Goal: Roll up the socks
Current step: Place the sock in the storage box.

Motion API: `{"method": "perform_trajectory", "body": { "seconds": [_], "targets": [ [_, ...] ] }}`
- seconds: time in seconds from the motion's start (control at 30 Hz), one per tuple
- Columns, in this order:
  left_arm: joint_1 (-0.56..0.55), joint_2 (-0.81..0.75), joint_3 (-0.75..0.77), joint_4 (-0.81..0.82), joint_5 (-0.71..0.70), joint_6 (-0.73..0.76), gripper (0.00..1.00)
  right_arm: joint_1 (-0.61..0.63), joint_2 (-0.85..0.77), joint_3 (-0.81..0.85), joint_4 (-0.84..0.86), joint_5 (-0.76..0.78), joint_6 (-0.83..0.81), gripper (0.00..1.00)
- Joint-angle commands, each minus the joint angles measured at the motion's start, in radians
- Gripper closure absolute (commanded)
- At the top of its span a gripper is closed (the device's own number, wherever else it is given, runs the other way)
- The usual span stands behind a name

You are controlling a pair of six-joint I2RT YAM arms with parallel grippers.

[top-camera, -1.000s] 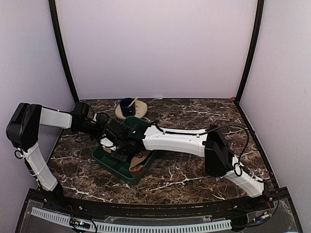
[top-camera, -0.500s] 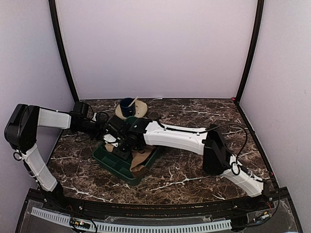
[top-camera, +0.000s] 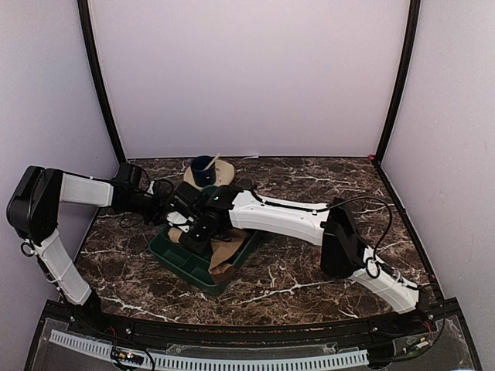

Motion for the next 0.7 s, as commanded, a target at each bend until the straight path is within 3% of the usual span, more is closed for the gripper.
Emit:
{"method": "perform_trajectory", "body": {
  "seconds": [0.0, 0.3, 0.67],
  "targets": [
    [-0.017, -0.047, -0.015, -0.003, 0.028, 0.001, 0.51, -0.014, 0.024, 0.014, -0.032, 0.001, 0.032, 0.9],
    [-0.019, -0.04, -0.011, -0.007, 0.029, 0.002, 0.51, -0.015, -0.006, -0.013, -0.017, -0.002, 0.034, 0.57],
    [-0.019, -0.031, -0.004, -0.016, 0.028, 0.005, 0.51, -0.018, -0.048, -0.047, 0.001, 0.021, 0.024, 0.5]
  ]
}}
